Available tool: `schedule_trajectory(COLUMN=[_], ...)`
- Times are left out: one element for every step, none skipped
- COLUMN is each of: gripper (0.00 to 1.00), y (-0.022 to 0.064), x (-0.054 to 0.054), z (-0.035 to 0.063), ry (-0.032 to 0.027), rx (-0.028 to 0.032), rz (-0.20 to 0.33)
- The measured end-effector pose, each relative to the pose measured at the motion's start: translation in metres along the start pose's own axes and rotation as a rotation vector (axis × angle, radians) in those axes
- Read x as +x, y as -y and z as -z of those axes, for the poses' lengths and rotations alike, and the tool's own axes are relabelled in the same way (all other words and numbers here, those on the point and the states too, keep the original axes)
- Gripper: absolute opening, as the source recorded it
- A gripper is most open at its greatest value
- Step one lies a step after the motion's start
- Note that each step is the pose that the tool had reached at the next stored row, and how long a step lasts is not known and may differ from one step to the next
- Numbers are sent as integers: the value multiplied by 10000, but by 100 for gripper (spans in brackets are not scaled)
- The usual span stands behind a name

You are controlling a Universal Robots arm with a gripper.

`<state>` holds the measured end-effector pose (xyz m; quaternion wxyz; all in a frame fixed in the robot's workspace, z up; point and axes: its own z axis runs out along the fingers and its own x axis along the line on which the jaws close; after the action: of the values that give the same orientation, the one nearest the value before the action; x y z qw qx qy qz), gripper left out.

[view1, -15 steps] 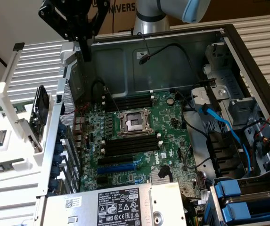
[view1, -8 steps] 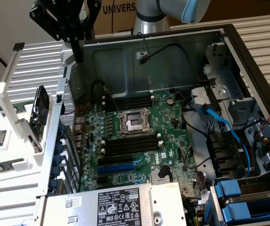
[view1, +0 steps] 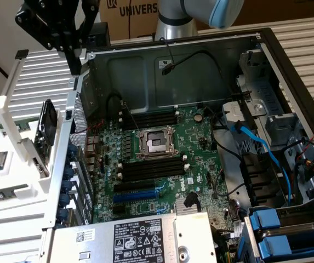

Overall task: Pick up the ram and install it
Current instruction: 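Reach for the ram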

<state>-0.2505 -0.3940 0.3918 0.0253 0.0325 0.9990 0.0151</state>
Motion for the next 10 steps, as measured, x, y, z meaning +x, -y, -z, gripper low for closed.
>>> schedule_trajectory(gripper=[11,11,11,11,11,11,11,11,11,11], y=[3,6,9,17,20,23,26,29,35,38], x=[45,91,137,274,317,364,410,454,545,590], z=[2,4,7,14,16,18,20,23,27,30], ry=[-1,0,0,-1,0,0,0,0,0,0], rx=[0,0,0,0,0,-1,0,0,0,0], rz=[0,0,0,-1,0,0,0,0,-1,0])
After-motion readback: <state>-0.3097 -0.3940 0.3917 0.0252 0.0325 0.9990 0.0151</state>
